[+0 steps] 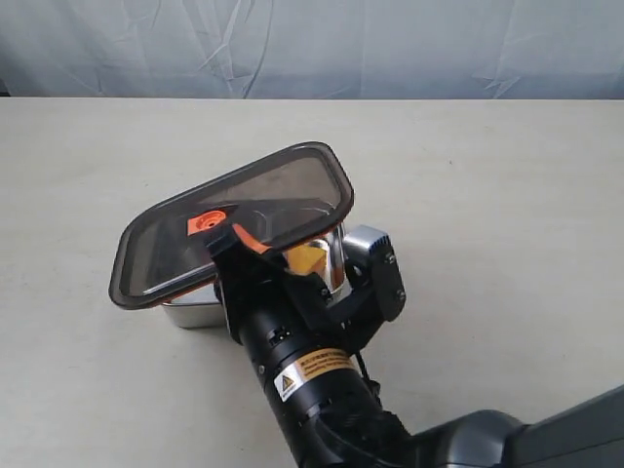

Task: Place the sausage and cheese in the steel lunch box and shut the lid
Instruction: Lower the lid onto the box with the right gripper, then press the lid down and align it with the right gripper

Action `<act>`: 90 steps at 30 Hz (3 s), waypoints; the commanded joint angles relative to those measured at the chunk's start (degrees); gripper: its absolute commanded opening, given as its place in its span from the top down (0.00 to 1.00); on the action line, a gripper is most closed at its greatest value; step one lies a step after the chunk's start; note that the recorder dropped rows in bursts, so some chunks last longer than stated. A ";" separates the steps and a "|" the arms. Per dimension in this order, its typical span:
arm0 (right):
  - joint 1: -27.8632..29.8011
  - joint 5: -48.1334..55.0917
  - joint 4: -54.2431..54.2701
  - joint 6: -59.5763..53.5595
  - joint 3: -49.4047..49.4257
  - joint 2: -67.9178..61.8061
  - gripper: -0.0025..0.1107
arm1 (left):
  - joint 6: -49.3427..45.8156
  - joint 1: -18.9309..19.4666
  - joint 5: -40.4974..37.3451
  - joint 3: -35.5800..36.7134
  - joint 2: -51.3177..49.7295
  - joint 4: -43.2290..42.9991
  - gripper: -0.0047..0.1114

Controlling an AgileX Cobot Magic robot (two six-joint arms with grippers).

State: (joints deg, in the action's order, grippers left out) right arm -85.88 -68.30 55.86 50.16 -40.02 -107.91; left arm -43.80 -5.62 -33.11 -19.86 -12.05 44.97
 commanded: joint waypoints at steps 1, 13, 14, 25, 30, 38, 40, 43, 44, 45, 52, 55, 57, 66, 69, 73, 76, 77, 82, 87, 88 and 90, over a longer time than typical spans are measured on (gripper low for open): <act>0.09 -1.66 5.46 -0.59 -1.24 -2.43 0.98 | 0.35 -0.25 0.27 2.06 0.35 0.05 0.57; 6.60 -1.66 -4.23 4.85 -5.13 -7.47 0.98 | 0.35 -0.25 2.48 2.81 0.35 1.97 0.57; 6.60 -1.66 -4.24 4.48 -6.90 -8.38 0.98 | 0.35 -0.25 2.48 2.81 0.35 1.97 0.57; 6.48 -1.66 -0.28 4.42 -8.91 -12.65 0.98 | 0.35 -0.25 2.74 2.81 0.35 1.63 0.57; 6.48 -1.66 -2.02 4.42 -8.91 -12.65 0.98 | 0.35 -0.25 2.74 2.81 0.35 1.22 0.57; 6.48 1.06 -2.90 3.78 -8.91 -12.65 0.98 | 0.25 -0.25 2.74 2.81 0.35 1.22 0.57; 6.48 2.41 -2.95 3.77 -8.91 -12.65 0.98 | 0.13 -0.25 2.74 2.81 0.35 1.22 0.57; 6.48 4.81 -2.95 3.77 -8.91 -12.65 0.98 | 0.13 -0.25 2.74 2.81 0.35 1.22 0.57; 6.48 5.47 -2.95 3.77 -8.91 -12.65 0.98 | 0.13 -0.25 2.74 2.81 0.35 1.22 0.57; 6.48 6.36 -2.84 3.77 -8.91 -12.65 0.98 | 0.13 -0.25 2.74 2.81 0.35 1.22 0.57; 6.48 8.78 -1.52 3.77 -8.91 -12.31 0.98 | 0.13 -0.25 2.74 2.81 0.35 0.54 0.57; 6.48 8.78 -1.52 3.77 -8.91 -12.31 0.98 | 0.13 -0.25 2.74 2.81 0.35 0.54 0.57; 6.48 9.27 -1.84 3.77 -8.91 -12.36 0.98 | 0.13 -0.25 2.74 2.81 0.35 0.54 0.57; 6.48 10.99 -1.84 3.77 -8.91 -12.36 0.67 | 0.13 -0.25 2.74 2.81 0.35 0.54 0.57; 6.48 10.99 -2.96 3.77 -8.91 -12.36 0.56 | 0.13 -0.25 2.74 2.81 0.35 0.43 0.57; 6.48 10.99 -5.73 3.77 -8.91 -12.36 0.53 | 0.13 -0.25 2.74 2.81 0.35 0.33 0.57; 6.48 11.64 -7.61 3.88 -8.91 -11.70 0.53 | 0.13 -0.25 2.74 2.81 0.35 0.33 0.57; 6.48 11.78 -7.89 3.88 -8.91 -11.47 0.53 | 0.13 -0.25 2.74 2.81 0.35 0.33 0.57; 6.48 14.18 -7.98 3.77 -8.91 -9.33 0.53 | 0.13 -0.25 2.74 2.81 0.35 0.33 0.57; 6.48 14.49 -8.13 3.77 -7.83 -8.17 0.53 | 0.13 -0.25 2.74 2.81 0.35 0.33 0.57; 6.48 14.46 -8.61 3.77 -7.52 -7.81 0.53 | 0.13 -0.25 2.74 2.81 0.35 0.33 0.57; 6.48 14.80 -9.43 3.77 -6.76 -7.30 0.53 | 0.13 -0.25 2.74 2.81 0.35 0.33 0.57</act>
State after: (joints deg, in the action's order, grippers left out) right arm -79.47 -53.81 47.98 54.59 -47.80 -116.32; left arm -43.80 -5.62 -31.03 -17.24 -12.05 45.05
